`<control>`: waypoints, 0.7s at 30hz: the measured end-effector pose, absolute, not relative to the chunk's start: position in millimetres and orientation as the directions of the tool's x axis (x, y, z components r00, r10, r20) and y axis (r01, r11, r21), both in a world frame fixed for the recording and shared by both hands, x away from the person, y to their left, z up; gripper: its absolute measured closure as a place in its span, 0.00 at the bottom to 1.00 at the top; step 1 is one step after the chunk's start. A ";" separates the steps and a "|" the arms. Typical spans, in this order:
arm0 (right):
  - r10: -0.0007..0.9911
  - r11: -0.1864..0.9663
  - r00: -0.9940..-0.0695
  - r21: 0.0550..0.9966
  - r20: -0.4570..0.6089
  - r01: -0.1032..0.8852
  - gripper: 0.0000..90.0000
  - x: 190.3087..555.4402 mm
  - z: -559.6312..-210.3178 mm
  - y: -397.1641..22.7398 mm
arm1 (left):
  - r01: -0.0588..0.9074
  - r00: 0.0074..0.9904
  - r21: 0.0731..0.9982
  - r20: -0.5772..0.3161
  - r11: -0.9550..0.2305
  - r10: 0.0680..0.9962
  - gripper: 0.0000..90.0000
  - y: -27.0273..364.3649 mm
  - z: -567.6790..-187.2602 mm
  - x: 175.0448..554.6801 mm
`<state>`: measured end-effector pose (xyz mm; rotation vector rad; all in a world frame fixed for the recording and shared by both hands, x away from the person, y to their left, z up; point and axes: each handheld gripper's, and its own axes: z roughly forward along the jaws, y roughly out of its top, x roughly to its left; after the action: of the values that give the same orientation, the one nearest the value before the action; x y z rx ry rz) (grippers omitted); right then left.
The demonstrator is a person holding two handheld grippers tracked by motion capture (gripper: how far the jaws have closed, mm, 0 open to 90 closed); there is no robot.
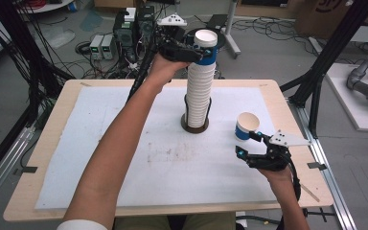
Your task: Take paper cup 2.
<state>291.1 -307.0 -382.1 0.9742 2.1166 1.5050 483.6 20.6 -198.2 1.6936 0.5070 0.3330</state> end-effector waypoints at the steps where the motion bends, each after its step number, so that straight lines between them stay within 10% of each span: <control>1: 0.714 0.192 -0.694 0.927 0.094 0.323 0.21 291.0 -382.0 -307.2 | 0.141 0.860 0.981 -0.054 -0.134 0.507 0.28 20.3 -197.8 483.1; 21: 0.707 0.194 -0.701 0.925 0.101 0.328 0.21 292.0 -382.8 -304.6 | 0.100 0.861 0.991 -0.039 -0.094 0.507 0.31 25.0 -169.5 479.0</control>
<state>292.0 -304.6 -382.8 0.9733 2.1278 1.5106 479.0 25.0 -169.5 1.6473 0.4796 0.3635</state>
